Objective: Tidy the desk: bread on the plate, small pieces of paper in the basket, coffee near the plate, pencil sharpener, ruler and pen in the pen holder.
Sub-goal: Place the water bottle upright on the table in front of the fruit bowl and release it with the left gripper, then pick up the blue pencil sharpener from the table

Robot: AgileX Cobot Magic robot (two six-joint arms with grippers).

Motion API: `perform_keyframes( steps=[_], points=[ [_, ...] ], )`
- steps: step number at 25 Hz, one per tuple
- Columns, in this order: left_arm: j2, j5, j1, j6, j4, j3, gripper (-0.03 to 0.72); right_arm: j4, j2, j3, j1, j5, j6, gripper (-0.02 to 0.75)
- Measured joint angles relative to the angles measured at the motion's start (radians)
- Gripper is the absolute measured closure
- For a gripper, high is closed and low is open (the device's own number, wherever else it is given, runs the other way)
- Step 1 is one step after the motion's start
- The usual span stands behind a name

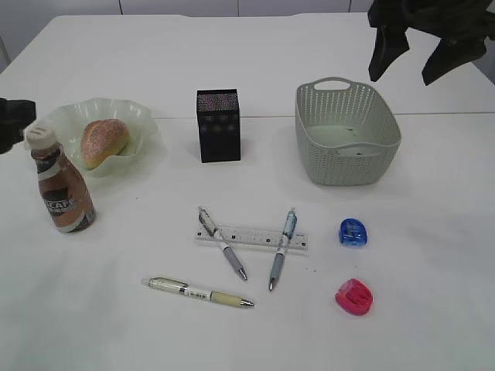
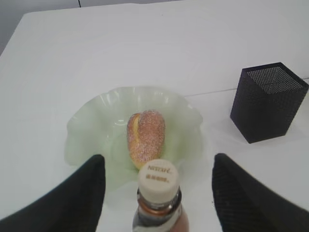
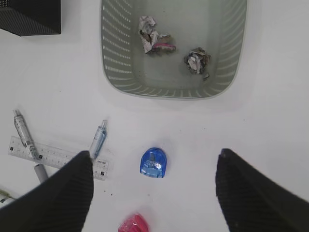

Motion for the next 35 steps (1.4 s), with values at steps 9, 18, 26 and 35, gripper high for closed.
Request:
perform_keyframes(
  steps=[9, 18, 26, 35],
  points=[
    [-0.294, 0.719, 0.0, 0.0, -0.035, -0.164, 0.226, 0.038, -0.001, 0.0, 0.0, 0.0, 0.0, 0.16],
    [-0.331, 1.271, 0.0, -0.004, -0.102, -0.353, 0.251, 0.051, -0.076, 0.046, 0.0, 0.0, 0.022, 0.161],
    [-0.331, 1.354, -0.001, -0.004, -0.104, -0.369, 0.264, 0.064, -0.128, 0.281, 0.0, -0.002, 0.092, 0.16],
    [-0.331, 1.389, -0.001, -0.004, -0.104, -0.369, 0.265, 0.027, -0.112, 0.356, 0.0, -0.008, 0.107, 0.161]
  ],
)
